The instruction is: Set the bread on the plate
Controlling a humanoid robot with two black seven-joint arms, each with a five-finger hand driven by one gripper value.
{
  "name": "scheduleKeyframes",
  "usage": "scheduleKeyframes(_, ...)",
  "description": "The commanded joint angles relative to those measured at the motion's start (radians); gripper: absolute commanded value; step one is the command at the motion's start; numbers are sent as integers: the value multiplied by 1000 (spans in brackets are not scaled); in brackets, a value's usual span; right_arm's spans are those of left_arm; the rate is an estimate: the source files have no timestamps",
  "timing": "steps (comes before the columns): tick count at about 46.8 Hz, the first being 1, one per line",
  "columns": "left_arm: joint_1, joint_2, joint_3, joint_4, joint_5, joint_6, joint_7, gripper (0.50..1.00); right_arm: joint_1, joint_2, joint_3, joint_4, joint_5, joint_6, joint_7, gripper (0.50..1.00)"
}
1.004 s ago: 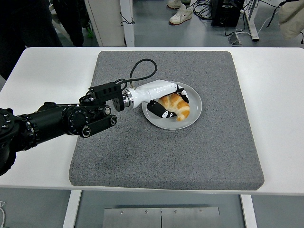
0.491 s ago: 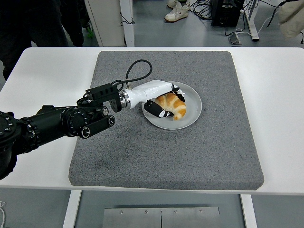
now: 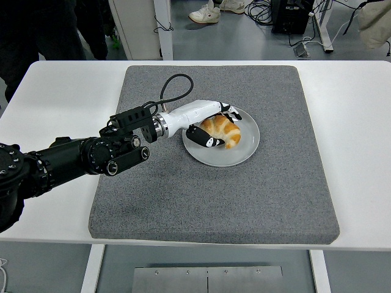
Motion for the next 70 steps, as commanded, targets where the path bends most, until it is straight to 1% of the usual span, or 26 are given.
scheduleKeyframes(1, 3, 0, 0, 0, 0, 0, 0, 743, 0, 0, -1, 0, 1, 0, 0, 1000)
scheduleKeyframes(16, 14, -3, -1, 1, 0, 0, 0, 757, 0, 0, -1, 0, 0, 0, 0, 1000)
scheduleKeyframes(20, 15, -3, -1, 0, 0, 0, 0, 774, 0, 0, -1, 0, 0, 0, 0, 1000)
scheduleKeyframes(25, 14, -3, -1, 1, -3, -2, 2, 811, 0, 0, -1, 0, 0, 0, 0, 1000)
scheduleKeyframes(34, 12, 0, -1, 1, -72, 0, -1, 927, 0, 0, -2, 0, 0, 0, 0, 1000)
scheduleKeyframes(37, 12, 0, -1, 1, -85, 0, -1, 952, 0, 0, -2, 0, 1, 0, -1, 1000)
scheduleKeyframes(48, 11, 0, -9, 0, -98, -2, -1, 963, 0, 0, -2, 0, 0, 0, 0, 1000)
scheduleKeyframes(58, -2, 6, -64, 0, -230, -14, 2, 969, 0, 0, -2, 0, 0, 0, 0, 1000)
scheduleKeyframes(67, -8, 19, -112, 1, -351, -43, 12, 969, 0, 0, -2, 0, 0, 0, -1, 1000)
scheduleKeyframes(70, -6, 32, -138, 1, -397, -52, 18, 969, 0, 0, -2, 0, 0, 0, -1, 1000)
